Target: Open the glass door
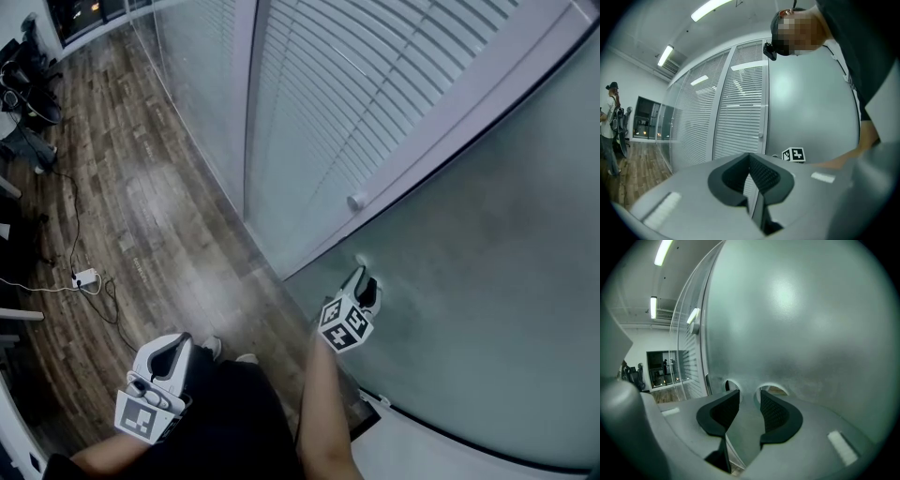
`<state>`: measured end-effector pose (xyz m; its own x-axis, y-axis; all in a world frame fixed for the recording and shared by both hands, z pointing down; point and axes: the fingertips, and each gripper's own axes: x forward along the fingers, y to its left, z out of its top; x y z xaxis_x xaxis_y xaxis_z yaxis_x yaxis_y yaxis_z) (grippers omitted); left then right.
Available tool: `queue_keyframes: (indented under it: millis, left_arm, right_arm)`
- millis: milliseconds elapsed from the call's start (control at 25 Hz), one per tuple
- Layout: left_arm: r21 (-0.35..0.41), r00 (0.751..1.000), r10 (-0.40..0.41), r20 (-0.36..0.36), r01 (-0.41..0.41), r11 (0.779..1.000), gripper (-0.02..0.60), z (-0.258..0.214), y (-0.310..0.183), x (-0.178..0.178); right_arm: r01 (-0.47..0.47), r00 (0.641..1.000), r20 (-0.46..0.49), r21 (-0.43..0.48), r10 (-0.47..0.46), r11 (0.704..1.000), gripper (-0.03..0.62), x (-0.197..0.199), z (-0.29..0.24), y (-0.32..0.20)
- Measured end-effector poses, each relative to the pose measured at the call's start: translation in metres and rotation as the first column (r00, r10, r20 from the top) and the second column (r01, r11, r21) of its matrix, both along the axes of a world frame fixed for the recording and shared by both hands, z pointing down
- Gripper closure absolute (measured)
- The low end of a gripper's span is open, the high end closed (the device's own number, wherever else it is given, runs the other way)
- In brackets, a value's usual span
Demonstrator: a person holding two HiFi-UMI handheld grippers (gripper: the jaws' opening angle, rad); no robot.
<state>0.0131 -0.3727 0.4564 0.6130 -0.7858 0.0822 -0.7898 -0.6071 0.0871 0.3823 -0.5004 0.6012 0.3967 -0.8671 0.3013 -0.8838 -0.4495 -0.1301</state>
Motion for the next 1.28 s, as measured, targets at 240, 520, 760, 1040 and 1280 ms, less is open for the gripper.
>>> queue_keyframes:
  millis: [240, 520, 760, 1040, 1280]
  left_arm:
    - [-0.011, 1.0, -0.017, -0.017, 0.017, 1.0, 0.581, -0.011, -0.005, -0.006]
    - [-0.026, 0.999, -0.011, -0.036, 0.01, 1.0, 0.581, -0.008, -0.008, -0.013]
    - [-0.048, 0.997, -0.031, -0.073, 0.028, 0.998, 0.581, -0.008, -0.009, -0.024]
    - [-0.057, 0.997, -0.039, -0.062, 0.035, 0.998, 0.581, -0.008, -0.005, -0.035]
    - [-0.063, 0.995, -0.036, -0.097, 0.03, 0.998, 0.581, -0.015, 0.0, -0.044]
  right_arm:
    - [-0.03, 0.999, -0.019, -0.019, 0.03, 0.999, 0.484, 0.007, -0.007, -0.001]
    - [-0.011, 0.999, -0.038, 0.006, 0.011, 1.0, 0.474, 0.008, -0.008, 0.001]
    - [0.006, 1.0, -0.029, 0.004, -0.006, 1.0, 0.477, 0.005, -0.01, 0.007]
    - [0.017, 0.999, -0.027, -0.005, -0.017, 1.0, 0.48, -0.001, -0.012, 0.014]
    - [0.039, 0.999, -0.023, -0.006, -0.039, 0.999, 0.482, -0.013, -0.018, 0.021]
